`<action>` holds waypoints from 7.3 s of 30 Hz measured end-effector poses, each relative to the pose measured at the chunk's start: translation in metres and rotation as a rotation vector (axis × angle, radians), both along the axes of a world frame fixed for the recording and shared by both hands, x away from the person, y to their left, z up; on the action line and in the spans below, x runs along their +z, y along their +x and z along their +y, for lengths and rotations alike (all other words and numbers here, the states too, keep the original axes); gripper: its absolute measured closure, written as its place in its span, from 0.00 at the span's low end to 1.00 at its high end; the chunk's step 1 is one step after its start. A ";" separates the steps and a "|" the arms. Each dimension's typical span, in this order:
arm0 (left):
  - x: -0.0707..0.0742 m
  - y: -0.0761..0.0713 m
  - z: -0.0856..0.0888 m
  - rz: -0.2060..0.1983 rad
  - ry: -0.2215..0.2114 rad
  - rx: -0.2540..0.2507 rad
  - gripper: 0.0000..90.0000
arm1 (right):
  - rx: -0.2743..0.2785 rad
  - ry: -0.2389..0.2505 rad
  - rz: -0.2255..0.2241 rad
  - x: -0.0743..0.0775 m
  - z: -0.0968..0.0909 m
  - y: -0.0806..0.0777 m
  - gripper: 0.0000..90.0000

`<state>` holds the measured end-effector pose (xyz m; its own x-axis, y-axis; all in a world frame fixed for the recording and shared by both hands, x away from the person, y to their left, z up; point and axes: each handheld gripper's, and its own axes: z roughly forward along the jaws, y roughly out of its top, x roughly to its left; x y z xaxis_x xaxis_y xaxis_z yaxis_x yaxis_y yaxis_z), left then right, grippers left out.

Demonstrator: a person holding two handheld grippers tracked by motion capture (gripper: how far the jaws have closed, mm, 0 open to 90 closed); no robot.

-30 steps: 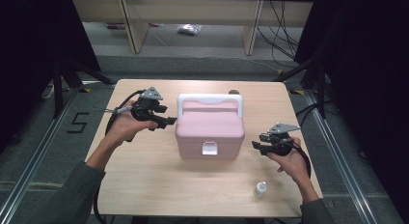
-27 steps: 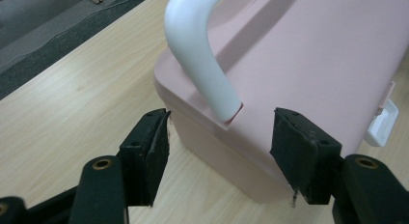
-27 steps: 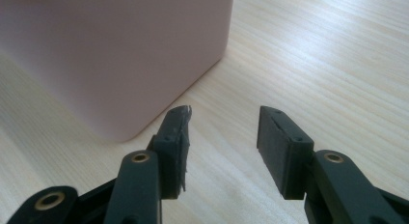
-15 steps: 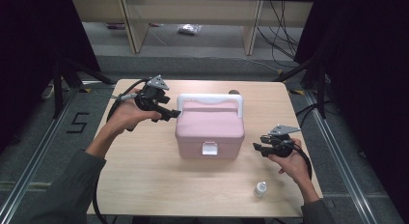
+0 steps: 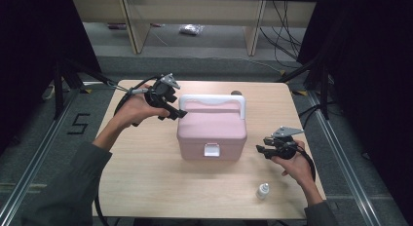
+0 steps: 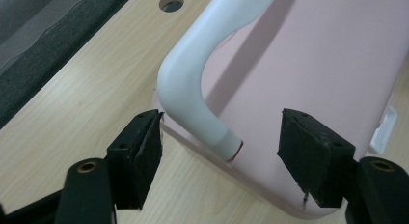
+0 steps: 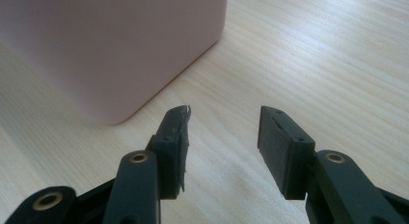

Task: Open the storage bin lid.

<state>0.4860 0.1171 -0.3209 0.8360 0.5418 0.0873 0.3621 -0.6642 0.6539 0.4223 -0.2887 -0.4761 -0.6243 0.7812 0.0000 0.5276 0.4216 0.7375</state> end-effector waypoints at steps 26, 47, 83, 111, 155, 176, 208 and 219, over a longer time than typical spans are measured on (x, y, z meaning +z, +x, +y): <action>0.007 0.034 -0.027 0.015 0.108 -0.059 0.38 | 0.007 -0.013 0.028 -0.003 0.000 -0.004 0.60; 0.008 0.058 -0.046 0.111 0.182 -0.148 0.54 | 0.018 -0.011 0.033 -0.004 -0.002 -0.002 0.59; 0.034 0.072 -0.044 0.154 0.226 -0.209 0.75 | -0.005 0.111 -0.066 0.018 -0.007 -0.007 0.77; 0.038 0.078 -0.043 0.174 0.195 -0.199 0.76 | 0.182 0.294 -0.222 0.057 0.027 -0.018 0.97; 0.035 0.017 0.047 0.052 -0.008 0.193 0.32 | 0.187 0.303 -0.215 0.066 0.038 -0.006 0.98; -0.039 -0.020 0.056 0.081 -0.122 0.202 0.31 | 0.178 0.295 -0.228 0.075 0.037 -0.002 0.98; -0.093 -0.025 0.011 0.078 -0.256 0.212 0.57 | 0.151 0.333 -0.252 0.097 0.041 0.010 0.97; -0.094 -0.030 0.009 0.063 -0.248 0.221 0.60 | 0.166 0.334 -0.279 0.101 0.047 0.029 0.97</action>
